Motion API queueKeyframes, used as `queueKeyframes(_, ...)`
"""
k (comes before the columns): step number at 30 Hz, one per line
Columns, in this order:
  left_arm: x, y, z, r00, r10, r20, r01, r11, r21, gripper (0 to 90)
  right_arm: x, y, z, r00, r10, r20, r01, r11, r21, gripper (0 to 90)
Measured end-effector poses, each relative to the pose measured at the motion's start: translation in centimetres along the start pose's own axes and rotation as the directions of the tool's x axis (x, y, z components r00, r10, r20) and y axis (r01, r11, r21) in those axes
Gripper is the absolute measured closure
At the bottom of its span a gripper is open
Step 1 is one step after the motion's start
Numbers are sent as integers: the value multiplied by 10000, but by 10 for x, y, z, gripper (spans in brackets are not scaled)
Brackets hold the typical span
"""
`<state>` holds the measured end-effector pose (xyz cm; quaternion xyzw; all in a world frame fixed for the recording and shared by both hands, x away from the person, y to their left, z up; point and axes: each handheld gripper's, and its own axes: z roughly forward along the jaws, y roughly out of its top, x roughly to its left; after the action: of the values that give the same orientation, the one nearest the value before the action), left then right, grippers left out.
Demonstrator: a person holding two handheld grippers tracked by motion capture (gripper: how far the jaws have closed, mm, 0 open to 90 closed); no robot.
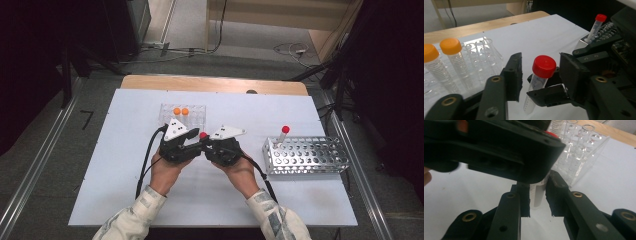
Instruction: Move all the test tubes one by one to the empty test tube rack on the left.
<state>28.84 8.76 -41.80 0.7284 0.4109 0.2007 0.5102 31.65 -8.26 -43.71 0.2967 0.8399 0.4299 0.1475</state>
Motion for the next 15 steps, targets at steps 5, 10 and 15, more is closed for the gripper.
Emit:
queueKeyframes(5,-1,-1,1,9999,130,-37,-129,9999,89,624,2,1,2,10000,-37,-47,37,10000,27,711)
queueKeyframes(10,-2,-2,1,9996,241,-148,-240,9997,61,692,3,1,2,10000,5,-78,-4,10000,91,710)
queueKeyframes(15,-1,-1,0,9999,109,-129,-109,9999,2,700,2,0,2,9998,-4,-182,5,10000,84,682)
